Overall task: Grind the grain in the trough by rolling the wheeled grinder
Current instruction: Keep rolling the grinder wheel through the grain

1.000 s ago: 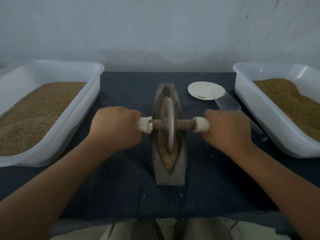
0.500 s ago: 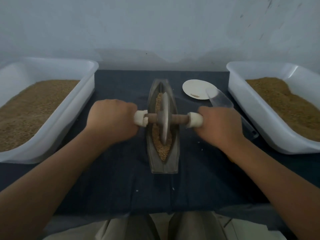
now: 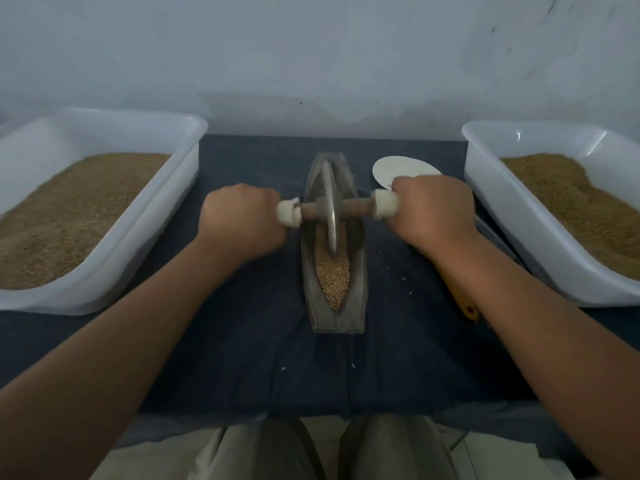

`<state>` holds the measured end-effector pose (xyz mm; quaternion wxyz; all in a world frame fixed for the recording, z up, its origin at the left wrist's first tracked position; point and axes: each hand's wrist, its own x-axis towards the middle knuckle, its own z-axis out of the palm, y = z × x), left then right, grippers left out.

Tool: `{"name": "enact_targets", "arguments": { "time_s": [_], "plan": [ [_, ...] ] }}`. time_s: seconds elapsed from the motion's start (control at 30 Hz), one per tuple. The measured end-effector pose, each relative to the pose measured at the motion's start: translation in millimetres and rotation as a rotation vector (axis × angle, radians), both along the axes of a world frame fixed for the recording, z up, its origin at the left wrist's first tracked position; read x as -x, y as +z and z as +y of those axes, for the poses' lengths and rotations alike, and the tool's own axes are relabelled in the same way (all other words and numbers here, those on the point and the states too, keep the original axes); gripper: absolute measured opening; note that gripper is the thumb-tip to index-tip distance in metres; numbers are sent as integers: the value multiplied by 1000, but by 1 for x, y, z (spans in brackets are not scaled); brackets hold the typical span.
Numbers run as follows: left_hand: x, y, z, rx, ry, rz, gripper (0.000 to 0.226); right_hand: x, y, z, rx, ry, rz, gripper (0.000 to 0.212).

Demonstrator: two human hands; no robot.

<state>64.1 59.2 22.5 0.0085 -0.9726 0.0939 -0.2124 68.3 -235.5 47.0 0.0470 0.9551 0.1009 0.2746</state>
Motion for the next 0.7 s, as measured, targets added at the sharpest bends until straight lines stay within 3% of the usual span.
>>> {"name": "enact_targets", "arguments": {
  "time_s": [0.17,0.37,0.53,0.7],
  "plan": [
    [53,-13,16,20,-135,-95,40,57,-5,-18,-3,129,72,37],
    [3,-5,1,35,12,11,40,2,-4,-2,-31,24,5,30],
    [-27,22,-15,-40,32,49,27,-28,-9,-1,-105,-47,125,29],
    [26,13,4,-101,-106,-8,41,37,-17,-13,-34,19,25,37]
  ]
}}
